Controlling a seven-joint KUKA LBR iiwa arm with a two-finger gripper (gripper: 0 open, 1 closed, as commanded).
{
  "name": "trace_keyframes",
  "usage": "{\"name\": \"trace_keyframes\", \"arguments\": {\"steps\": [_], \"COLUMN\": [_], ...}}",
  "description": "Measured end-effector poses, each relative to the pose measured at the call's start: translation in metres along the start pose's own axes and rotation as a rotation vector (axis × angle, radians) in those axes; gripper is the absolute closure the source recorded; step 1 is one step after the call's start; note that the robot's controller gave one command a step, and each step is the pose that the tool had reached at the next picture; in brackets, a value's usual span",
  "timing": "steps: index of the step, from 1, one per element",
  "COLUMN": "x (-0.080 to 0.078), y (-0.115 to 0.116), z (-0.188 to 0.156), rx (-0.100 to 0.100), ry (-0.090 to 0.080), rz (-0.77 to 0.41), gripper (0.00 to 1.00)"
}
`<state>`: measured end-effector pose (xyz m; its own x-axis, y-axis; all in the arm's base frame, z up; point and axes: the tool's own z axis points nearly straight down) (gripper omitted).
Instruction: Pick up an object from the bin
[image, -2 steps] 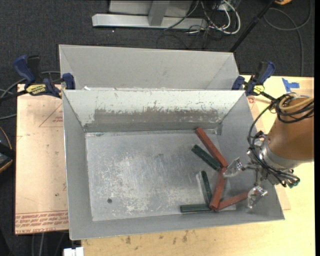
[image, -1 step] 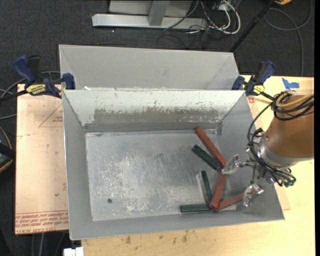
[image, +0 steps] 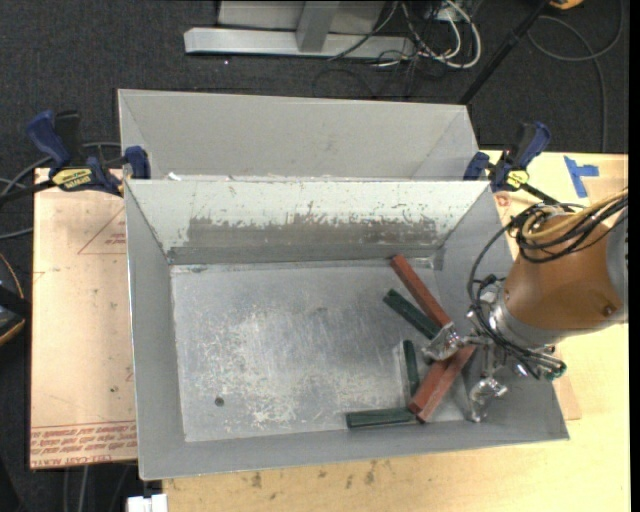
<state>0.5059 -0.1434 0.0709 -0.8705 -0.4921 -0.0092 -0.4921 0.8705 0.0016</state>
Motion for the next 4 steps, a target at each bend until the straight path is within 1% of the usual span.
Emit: {"name": "trace_keyframes", "arguments": {"steps": [1, 3, 4], "x": [-0.012, -0.011, -0.007], "y": [0.003, 0.004, 0.007], "z": [-0.006, -0.008, -0.024], "rx": [0.012, 0.009, -0.003], "ry": [-0.012, -0.008, 0.009], "rz": [-0.011, -0.011, -0.011], "gripper": [1.0, 1.0, 1.0]}}
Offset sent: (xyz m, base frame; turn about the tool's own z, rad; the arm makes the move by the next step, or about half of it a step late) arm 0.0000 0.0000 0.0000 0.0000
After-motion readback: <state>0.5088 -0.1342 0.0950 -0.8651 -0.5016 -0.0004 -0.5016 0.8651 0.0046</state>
